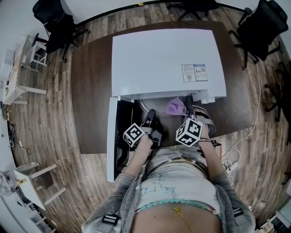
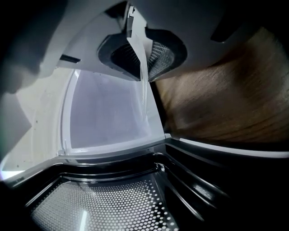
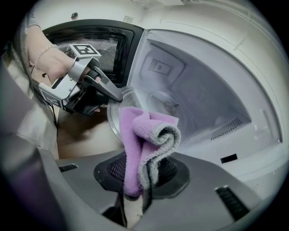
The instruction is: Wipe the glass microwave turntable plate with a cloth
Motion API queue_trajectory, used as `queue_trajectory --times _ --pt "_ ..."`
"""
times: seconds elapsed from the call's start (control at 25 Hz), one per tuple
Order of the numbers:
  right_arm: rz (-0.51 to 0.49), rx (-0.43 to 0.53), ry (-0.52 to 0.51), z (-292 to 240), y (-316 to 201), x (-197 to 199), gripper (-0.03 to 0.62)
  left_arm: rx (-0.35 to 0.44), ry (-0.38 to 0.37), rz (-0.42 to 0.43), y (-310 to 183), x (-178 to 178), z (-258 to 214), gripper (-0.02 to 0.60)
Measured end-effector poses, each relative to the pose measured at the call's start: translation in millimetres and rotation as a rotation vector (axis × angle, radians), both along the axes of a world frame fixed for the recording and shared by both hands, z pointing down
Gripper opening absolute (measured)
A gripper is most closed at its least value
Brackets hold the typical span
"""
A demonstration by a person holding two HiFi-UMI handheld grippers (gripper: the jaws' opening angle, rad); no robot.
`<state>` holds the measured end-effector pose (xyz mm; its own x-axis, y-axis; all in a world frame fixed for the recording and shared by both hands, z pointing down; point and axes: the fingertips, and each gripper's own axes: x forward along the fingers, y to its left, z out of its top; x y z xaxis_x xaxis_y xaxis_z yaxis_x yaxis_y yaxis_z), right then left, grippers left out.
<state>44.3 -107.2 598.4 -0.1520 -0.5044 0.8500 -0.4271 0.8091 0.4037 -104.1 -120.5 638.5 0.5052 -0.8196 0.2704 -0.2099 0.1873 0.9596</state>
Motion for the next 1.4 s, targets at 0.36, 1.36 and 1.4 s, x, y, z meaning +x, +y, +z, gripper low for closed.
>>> queue_trajectory --times 0.36,1.36,1.4 --pt "0.029 -0.005 0.006 0.9 2.4 9.6 0.115 0.006 0.003 -0.028 -17.9 -9.3 -1.2 0.054" --pt "0.104 -0.002 -0.016 -4.9 -2.8 20.5 0.115 0.039 -0.003 -0.08 -79.5 5.0 -15.8 0.044" --pt "0.106 -0.002 -0.017 -4.9 -2.9 21.0 0.115 0.041 -0.006 -0.078 -79.6 5.0 -15.6 0.044"
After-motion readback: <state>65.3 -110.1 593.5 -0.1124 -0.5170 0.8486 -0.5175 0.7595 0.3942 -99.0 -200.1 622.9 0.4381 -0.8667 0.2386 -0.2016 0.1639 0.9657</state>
